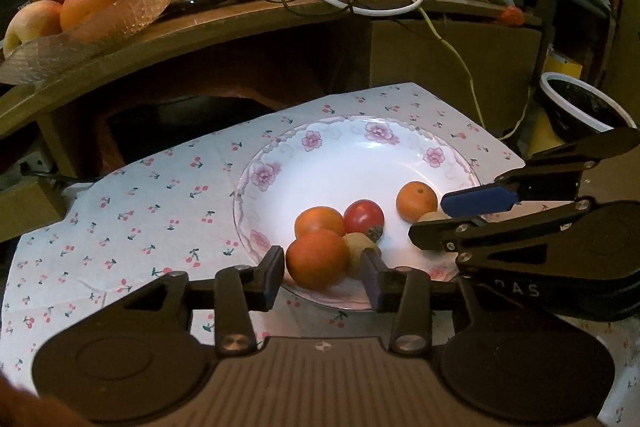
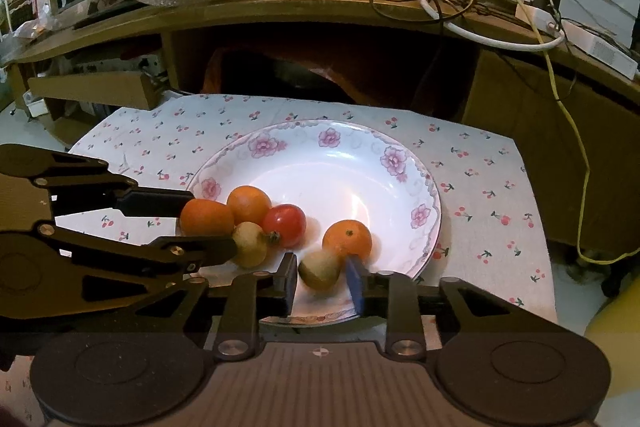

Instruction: Organize fruits

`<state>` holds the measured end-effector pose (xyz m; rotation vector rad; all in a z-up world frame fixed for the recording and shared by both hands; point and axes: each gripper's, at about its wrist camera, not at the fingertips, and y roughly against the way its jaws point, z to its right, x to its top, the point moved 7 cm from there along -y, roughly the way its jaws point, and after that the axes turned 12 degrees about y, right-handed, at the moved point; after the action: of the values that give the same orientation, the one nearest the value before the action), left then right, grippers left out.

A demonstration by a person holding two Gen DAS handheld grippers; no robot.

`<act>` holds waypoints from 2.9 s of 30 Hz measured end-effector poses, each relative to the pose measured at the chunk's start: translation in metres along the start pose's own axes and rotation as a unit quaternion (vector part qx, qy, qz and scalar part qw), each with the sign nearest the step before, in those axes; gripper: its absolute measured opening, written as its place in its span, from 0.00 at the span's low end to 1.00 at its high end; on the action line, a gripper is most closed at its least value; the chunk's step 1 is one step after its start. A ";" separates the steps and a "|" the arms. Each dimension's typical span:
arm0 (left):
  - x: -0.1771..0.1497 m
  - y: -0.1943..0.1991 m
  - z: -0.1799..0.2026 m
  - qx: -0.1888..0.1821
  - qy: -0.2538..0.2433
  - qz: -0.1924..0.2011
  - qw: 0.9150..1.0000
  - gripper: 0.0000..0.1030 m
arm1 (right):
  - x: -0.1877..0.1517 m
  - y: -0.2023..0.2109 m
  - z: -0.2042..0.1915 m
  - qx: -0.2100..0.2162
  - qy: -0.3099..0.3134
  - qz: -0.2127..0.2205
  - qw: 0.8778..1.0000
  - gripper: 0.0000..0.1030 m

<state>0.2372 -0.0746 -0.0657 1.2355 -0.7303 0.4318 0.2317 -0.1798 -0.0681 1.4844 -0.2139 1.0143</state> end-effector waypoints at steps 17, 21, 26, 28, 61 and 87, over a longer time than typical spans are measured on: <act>0.008 0.018 -0.003 -0.003 0.007 0.017 1.000 0.48 | 0.007 0.012 0.006 -0.012 -0.015 0.027 0.999 0.33; 0.006 0.023 -0.004 -0.003 0.004 0.018 1.000 0.48 | 0.008 0.015 0.001 -0.007 -0.011 0.030 0.999 0.34; 0.008 0.031 -0.004 -0.005 0.005 0.023 1.000 0.48 | 0.010 0.021 -0.002 -0.005 -0.011 0.034 0.999 0.34; 0.008 0.035 -0.004 -0.007 0.004 0.026 1.000 0.48 | 0.012 0.025 -0.003 -0.003 -0.012 0.037 0.999 0.34; -0.051 0.098 -0.099 0.046 -0.016 -0.003 0.999 0.49 | 0.018 0.014 -0.109 0.108 0.056 0.008 0.993 0.43; -0.076 0.063 -0.156 0.070 0.076 -0.041 0.994 0.51 | 0.028 -0.026 -0.138 0.145 0.047 -0.016 0.988 0.47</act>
<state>0.1837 0.0985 -0.0996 1.3427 -0.5243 0.5102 0.2028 -0.0413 -0.0885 1.6900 0.0267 1.1214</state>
